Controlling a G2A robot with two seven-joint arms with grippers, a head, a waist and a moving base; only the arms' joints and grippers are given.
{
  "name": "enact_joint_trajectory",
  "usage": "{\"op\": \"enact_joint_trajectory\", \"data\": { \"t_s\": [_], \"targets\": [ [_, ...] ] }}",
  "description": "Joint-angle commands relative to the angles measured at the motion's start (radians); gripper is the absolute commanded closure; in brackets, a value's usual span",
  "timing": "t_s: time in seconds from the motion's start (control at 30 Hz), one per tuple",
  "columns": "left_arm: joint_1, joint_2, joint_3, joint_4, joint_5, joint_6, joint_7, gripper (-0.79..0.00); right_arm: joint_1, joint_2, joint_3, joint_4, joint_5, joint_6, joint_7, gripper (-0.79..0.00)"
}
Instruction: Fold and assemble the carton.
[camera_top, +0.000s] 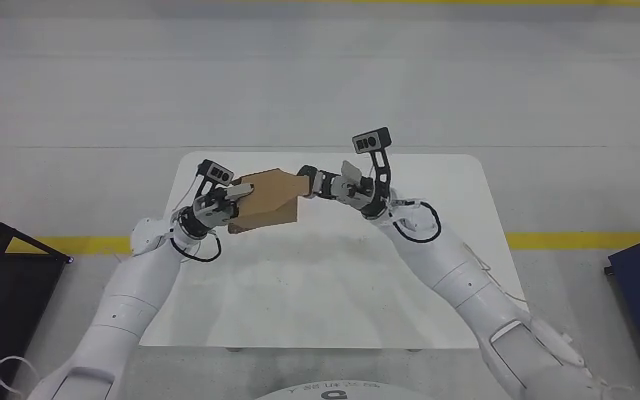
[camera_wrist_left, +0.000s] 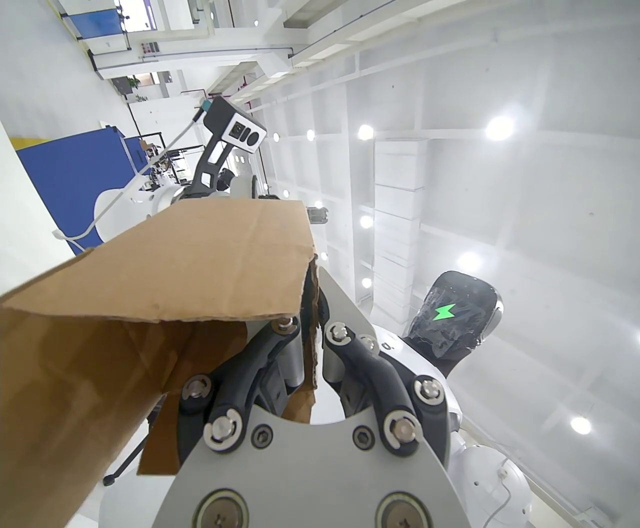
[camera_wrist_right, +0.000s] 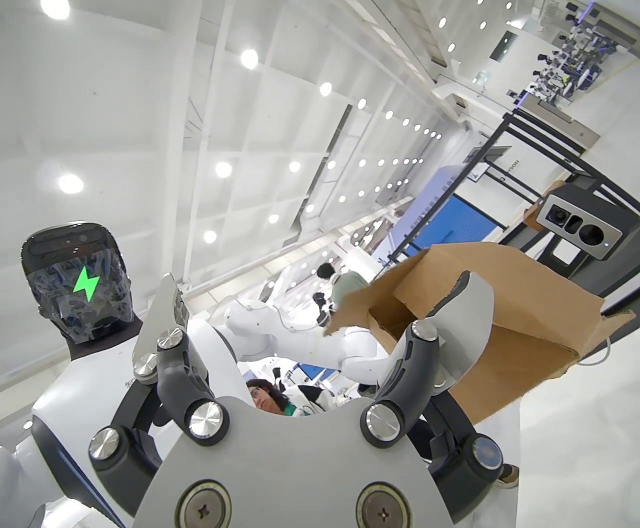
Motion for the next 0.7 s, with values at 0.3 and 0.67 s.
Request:
{"op": "enact_joint_trajectory", "data": {
  "t_s": [0.3, 0.67],
  "targets": [
    [-0.001, -0.010, 0.003, -0.007, 0.065, -0.047, 0.043, 0.000, -0.039, -0.011, 0.049, -0.038, -0.014, 0.068, 0.068, -0.785],
    [0.008, -0.015, -0.014, -0.010, 0.065, -0.041, 0.037, 0.000, 0.002, -0.049, 0.013, 0.029, -0.069, 0.068, 0.068, -0.785]
  ]
}}
